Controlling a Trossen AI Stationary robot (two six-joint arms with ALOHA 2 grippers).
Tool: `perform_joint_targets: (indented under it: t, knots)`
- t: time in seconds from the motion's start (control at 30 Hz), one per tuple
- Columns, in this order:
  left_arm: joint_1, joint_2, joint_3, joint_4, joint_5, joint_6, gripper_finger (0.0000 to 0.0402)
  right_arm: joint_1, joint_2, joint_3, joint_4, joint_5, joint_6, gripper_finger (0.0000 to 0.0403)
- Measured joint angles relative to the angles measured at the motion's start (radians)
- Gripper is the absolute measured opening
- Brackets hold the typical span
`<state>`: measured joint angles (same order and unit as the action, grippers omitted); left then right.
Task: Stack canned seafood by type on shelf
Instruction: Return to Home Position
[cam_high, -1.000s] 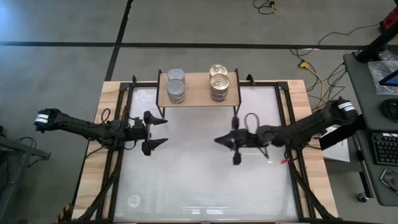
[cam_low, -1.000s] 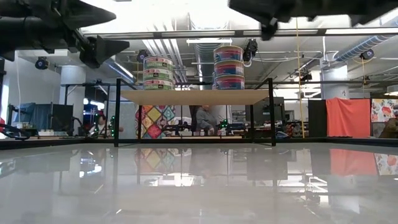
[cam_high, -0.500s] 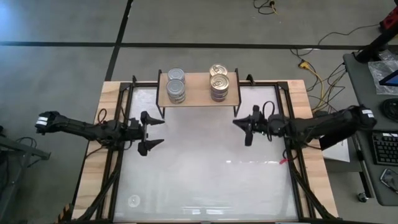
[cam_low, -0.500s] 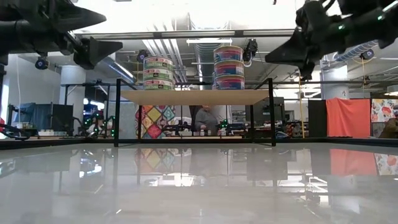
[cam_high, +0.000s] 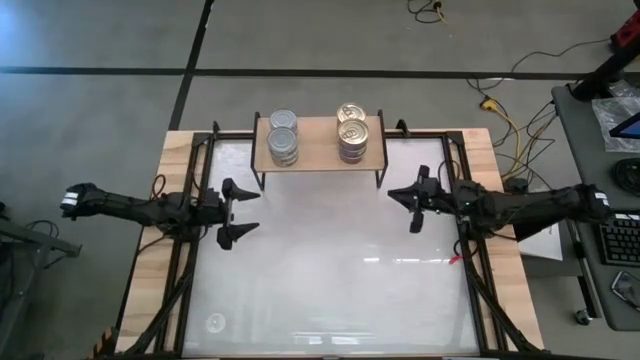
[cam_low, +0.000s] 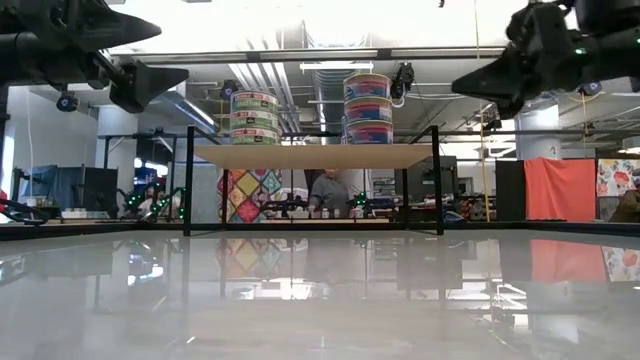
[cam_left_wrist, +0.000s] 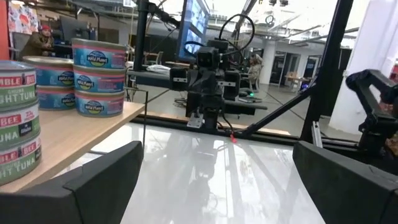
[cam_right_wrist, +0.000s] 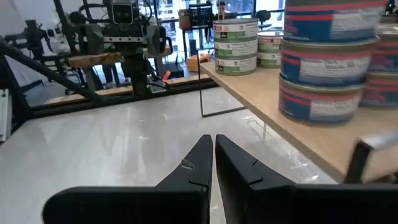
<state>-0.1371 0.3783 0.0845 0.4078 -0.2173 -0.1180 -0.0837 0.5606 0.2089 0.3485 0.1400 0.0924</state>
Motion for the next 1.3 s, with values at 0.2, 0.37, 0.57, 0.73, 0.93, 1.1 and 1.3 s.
perform_joint_targets:
  t: [0.2,0.37,0.57,0.73,0.93,1.1,1.3]
  knots:
    - [0.000,-0.072,0.000,-0.065,0.000,-0.025,0.0400,0.000,-0.216,-0.033,-0.243,-0.001,0.066,0.0013]
    - [0.001,-0.140,0.000,-0.078,-0.001,-0.021,0.0400,0.001,-0.373,-0.068,-0.312,-0.001,0.088,0.0013]
    - [0.001,-0.253,-0.003,-0.080,0.031,-0.019,0.0400,0.000,-0.559,-0.196,-0.308,-0.006,0.120,0.0013]
    - [0.002,-0.339,-0.008,-0.088,0.044,-0.016,0.0400,0.015,-0.533,-0.197,-0.260,-0.043,0.089,0.0013]
    - [0.006,-0.377,-0.008,-0.210,0.024,0.001,0.0400,0.016,-0.560,-0.197,-0.263,-0.043,0.050,0.0013]
    - [0.008,-0.379,-0.006,-0.279,0.010,-0.018,0.0400,0.016,-0.560,-0.197,-0.307,-0.043,0.066,0.0013]
    - [0.008,-0.379,-0.003,-0.307,-0.053,0.070,0.0400,0.016,-0.554,-0.197,-0.316,-0.038,0.072,0.0013]
